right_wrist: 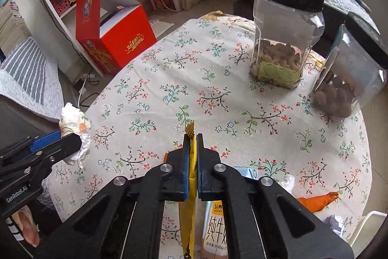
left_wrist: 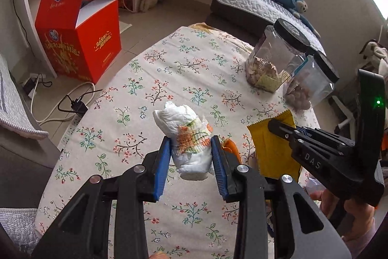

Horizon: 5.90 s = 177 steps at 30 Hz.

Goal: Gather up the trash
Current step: 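Grasp and lift the yellow snack packet with the right gripper while the left holds the bundle, then carry the yellow packet into the bin and open the right gripper while the left carries the bundle, then drop the white tissue bundle into the bin by opening the left gripper, then grasp the orange peel with the left gripper while the right gripper grasps the milk carton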

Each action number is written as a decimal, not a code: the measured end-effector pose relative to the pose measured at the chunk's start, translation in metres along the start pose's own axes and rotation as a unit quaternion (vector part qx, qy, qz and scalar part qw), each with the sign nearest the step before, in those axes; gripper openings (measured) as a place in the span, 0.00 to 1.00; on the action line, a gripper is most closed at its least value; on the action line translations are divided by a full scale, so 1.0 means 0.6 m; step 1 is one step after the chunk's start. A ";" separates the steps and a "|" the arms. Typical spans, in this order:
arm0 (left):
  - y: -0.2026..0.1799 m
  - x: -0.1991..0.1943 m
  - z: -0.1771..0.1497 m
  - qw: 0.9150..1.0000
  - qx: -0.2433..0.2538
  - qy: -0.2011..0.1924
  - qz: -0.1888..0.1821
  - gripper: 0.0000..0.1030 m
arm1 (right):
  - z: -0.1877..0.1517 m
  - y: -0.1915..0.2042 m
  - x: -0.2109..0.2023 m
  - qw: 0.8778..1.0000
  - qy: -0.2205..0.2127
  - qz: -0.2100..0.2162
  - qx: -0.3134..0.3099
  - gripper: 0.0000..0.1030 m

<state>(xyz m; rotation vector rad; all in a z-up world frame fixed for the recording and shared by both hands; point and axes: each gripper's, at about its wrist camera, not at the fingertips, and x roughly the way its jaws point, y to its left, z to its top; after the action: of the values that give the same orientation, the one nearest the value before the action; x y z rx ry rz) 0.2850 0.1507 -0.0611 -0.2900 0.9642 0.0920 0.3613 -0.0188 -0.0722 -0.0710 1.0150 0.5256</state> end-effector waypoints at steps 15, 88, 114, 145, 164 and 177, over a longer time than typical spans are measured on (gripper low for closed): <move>-0.048 -0.037 -0.013 0.999 0.013 -0.050 -0.016 0.33 | -0.082 -0.034 -0.176 0.981 -0.147 -0.123 0.040 0.04; -0.778 -0.036 -0.302 0.934 0.287 0.035 -0.212 0.59 | -0.498 -0.526 -0.609 0.730 -0.272 -0.369 0.508 0.93; -0.489 -0.031 -0.184 0.956 0.286 -0.058 0.007 0.89 | -0.318 -0.393 -0.429 0.890 -0.125 -0.281 0.337 0.93; -0.132 0.228 -0.035 0.981 0.046 0.172 0.083 0.19 | -0.158 -0.153 -0.154 0.973 0.004 -0.207 0.103 0.93; -0.028 0.087 0.024 0.995 0.030 0.071 0.057 0.18 | -0.122 0.030 0.093 0.960 0.051 -0.247 -0.119 0.86; -0.002 0.071 0.034 0.997 0.011 0.053 0.056 0.18 | -0.064 -0.034 0.005 0.994 -0.016 -0.091 0.056 0.52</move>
<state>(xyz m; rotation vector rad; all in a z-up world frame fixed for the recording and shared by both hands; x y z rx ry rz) 0.3256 0.1533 -0.0849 -0.2229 1.0852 0.1695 0.3414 -0.0470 -0.0989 -0.0555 0.9930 0.3021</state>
